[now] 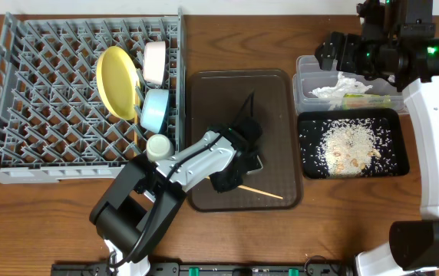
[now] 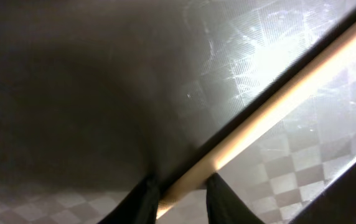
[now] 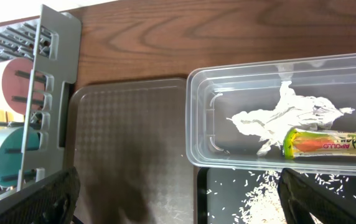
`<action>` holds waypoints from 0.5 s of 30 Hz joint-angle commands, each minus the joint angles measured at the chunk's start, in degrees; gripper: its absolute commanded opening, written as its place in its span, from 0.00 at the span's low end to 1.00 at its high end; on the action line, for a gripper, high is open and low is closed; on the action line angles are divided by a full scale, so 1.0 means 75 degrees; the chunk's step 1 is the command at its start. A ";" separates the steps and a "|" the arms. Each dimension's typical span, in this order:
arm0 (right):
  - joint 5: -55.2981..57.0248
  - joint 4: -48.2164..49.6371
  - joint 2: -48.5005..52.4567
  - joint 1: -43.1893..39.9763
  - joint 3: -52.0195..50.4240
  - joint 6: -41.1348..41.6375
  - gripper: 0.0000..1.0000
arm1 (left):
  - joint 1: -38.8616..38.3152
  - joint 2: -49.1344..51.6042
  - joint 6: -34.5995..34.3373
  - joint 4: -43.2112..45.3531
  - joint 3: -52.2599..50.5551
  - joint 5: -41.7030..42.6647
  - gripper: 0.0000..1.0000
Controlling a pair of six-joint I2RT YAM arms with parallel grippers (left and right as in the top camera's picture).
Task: Sort waste into correct bins and load items into the dishwasher
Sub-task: 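Grasp the second wooden chopstick with the left gripper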
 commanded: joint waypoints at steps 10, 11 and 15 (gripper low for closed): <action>0.0020 -0.0012 0.0050 0.0035 0.0003 0.0055 0.99 | -0.0006 0.0379 -0.0682 0.0414 -0.0408 -0.0329 0.13; 0.0020 -0.0012 0.0050 0.0035 0.0003 0.0055 0.99 | 0.0006 0.0379 -0.0807 0.0405 -0.0408 -0.0396 0.10; 0.0020 -0.0012 0.0050 0.0035 0.0003 0.0055 0.99 | 0.0114 0.0361 -0.1198 0.0423 -0.0405 -0.0490 0.08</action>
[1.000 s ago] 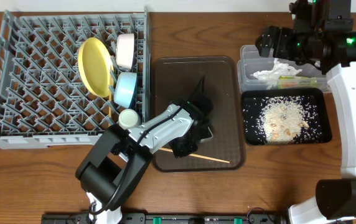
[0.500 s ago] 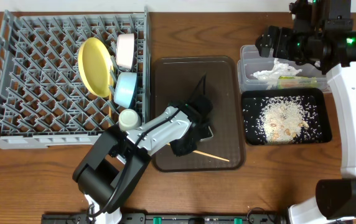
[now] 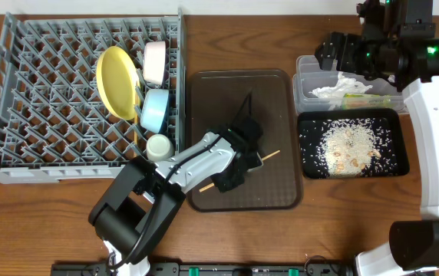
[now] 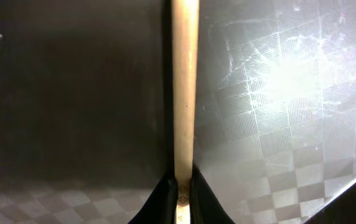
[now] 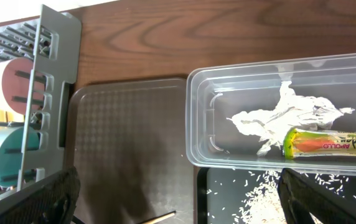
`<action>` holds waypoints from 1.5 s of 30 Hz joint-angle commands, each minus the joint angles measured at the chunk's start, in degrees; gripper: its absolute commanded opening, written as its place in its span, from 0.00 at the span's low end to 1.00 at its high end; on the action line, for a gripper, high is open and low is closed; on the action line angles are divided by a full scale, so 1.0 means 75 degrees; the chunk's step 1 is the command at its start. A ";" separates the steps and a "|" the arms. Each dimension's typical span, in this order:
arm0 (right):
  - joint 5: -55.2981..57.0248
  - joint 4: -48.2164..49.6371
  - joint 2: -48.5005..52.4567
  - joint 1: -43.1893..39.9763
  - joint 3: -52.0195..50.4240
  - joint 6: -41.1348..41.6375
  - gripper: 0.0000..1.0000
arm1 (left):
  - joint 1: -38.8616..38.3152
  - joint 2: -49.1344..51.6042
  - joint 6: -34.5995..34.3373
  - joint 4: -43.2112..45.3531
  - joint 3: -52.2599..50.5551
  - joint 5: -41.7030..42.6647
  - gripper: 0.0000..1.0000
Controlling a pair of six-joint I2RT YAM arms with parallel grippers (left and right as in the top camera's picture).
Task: Sort waste into correct bins and load items into the dishwasher
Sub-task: 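Grasp the second wooden chopstick with the left gripper, then carry the chopstick left and insert it into the rack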
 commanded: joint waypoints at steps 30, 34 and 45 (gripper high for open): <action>0.0020 -0.0009 0.0050 0.0035 0.0003 0.0055 0.99 | 0.2538 -0.3858 -0.4581 0.0440 0.1827 -0.2731 0.08; 0.0020 -0.0009 0.0050 0.0035 0.0003 0.0055 0.99 | 0.3459 -0.3783 -0.4578 0.0082 0.1824 -0.2725 0.08; 0.0020 -0.0009 0.0050 0.0035 0.0003 0.0055 0.99 | 0.4427 -0.2250 -0.3911 -0.0860 0.1801 -0.2669 0.08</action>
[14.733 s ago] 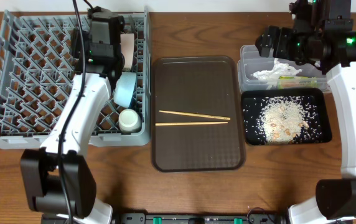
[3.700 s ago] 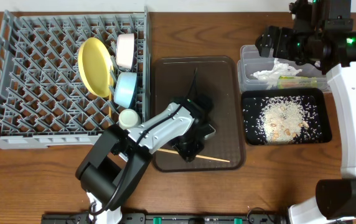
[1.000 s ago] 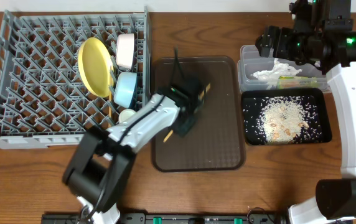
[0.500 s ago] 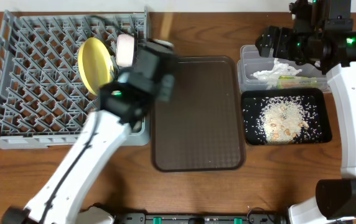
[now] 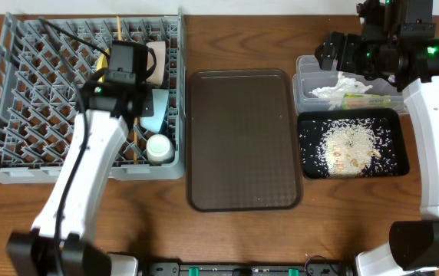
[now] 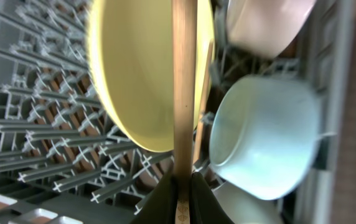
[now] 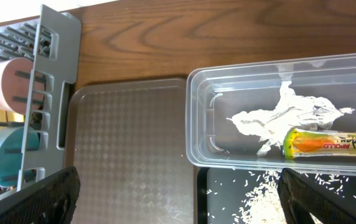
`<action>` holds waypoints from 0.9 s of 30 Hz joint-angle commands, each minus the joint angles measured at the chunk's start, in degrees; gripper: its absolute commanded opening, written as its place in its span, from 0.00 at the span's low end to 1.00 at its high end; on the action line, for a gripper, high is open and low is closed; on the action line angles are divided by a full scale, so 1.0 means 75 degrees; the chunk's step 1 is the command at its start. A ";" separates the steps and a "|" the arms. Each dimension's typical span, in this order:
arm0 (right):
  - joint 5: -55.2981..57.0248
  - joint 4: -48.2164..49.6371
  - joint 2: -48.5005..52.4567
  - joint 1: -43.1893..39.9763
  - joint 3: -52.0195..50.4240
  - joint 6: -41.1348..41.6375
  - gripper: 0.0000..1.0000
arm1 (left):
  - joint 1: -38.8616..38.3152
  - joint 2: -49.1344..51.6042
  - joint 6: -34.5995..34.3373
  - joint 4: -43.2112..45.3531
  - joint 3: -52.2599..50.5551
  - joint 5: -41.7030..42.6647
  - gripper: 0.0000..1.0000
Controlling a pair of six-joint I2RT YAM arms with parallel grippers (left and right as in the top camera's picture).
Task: Sort waste into correct bins and load items into the dishwasher
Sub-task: 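Carry the chopstick left and insert it into the rack, then release the chopstick and raise the left gripper from the rack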
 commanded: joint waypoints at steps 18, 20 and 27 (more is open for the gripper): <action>0.0020 -0.0009 0.0050 0.0035 0.0003 0.0052 0.99 | 0.0562 0.1553 0.0606 -0.0321 0.0026 0.0577 0.29; 0.0020 -0.0009 0.0050 0.0035 0.0003 0.0052 0.99 | 0.0562 0.1553 0.0606 -0.0321 0.0026 0.0577 0.40; 0.0020 -0.0009 0.0050 0.0035 0.0003 0.0052 0.99 | 0.0562 0.1512 0.0603 -0.0356 0.0044 0.0577 0.43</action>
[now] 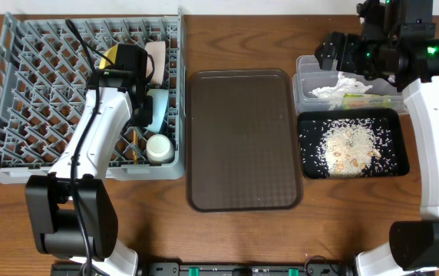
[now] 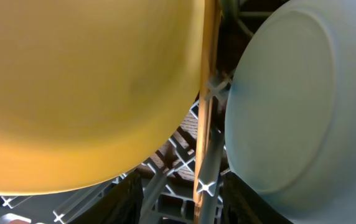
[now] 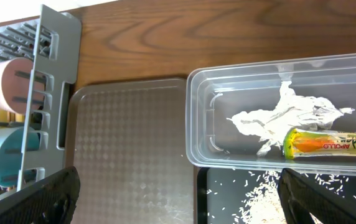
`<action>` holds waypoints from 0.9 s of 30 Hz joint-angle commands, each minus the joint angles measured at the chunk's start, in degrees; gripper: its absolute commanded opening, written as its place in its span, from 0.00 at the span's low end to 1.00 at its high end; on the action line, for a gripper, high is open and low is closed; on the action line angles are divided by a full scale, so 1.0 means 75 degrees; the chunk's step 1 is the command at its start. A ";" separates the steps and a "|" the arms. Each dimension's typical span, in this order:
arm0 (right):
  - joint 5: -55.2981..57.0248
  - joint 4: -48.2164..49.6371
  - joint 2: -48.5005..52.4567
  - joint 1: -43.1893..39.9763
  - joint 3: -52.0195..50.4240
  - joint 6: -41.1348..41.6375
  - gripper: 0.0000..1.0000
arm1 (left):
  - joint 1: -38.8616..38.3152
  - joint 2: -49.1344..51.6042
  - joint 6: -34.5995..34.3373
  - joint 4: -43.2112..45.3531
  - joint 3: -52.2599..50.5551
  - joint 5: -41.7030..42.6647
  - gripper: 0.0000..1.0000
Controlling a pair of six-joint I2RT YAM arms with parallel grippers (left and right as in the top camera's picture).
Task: Sort waste into correct bins and load items into the dishwasher
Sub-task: 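Release the chopstick and raise the left gripper from the rack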
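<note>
A wooden chopstick (image 2: 204, 124) stands in the grey dish rack (image 1: 43, 100), in the gap between the yellow plate (image 2: 72, 81) and the light blue bowl (image 2: 290, 112). My left gripper (image 2: 186, 200) is low over that gap, open, with its dark fingers (image 2: 134, 202) wide on either side of the chopstick and apart from it. In the overhead view the left gripper (image 1: 137, 111) covers most of the plate. My right gripper (image 3: 181, 205) hangs open and empty above the clear bin (image 3: 277, 112).
The brown tray (image 1: 242, 138) lies bare between rack and bins. The clear bin holds crumpled tissue (image 3: 290, 115) and a wrapper (image 3: 330, 143). A black bin (image 1: 350, 146) with rice sits in front of it. A pink cup (image 1: 156, 54) and white cup (image 1: 158, 147) stand in the rack.
My left gripper was shut on the chopstick above the plate and bowl. Now it is lower in the rack and open, with the chopstick standing free between plate and bowl. The right arm has not moved.
My left gripper was open around the chopstick lying on the brown tray. It was then shut on it there. Later it held the chopstick over the dish rack, leaving the tray bare. Now the chopstick stands in the rack and the gripper is open.
</note>
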 commanded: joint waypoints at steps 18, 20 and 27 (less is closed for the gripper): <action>0.0020 -0.0009 0.0050 0.0035 0.0003 0.0055 0.99 | 0.0003 -0.4062 0.0038 -0.1043 0.0912 0.1402 0.72; 0.0020 -0.0009 0.0050 0.0035 0.0003 0.0055 0.99 | 0.0006 -0.4508 0.0038 -0.1049 0.0912 0.1390 0.84; 0.0020 -0.0009 0.0050 0.0035 0.0003 0.0055 0.99 | 0.0003 -0.5525 -0.0050 -0.1046 0.0912 0.1614 0.86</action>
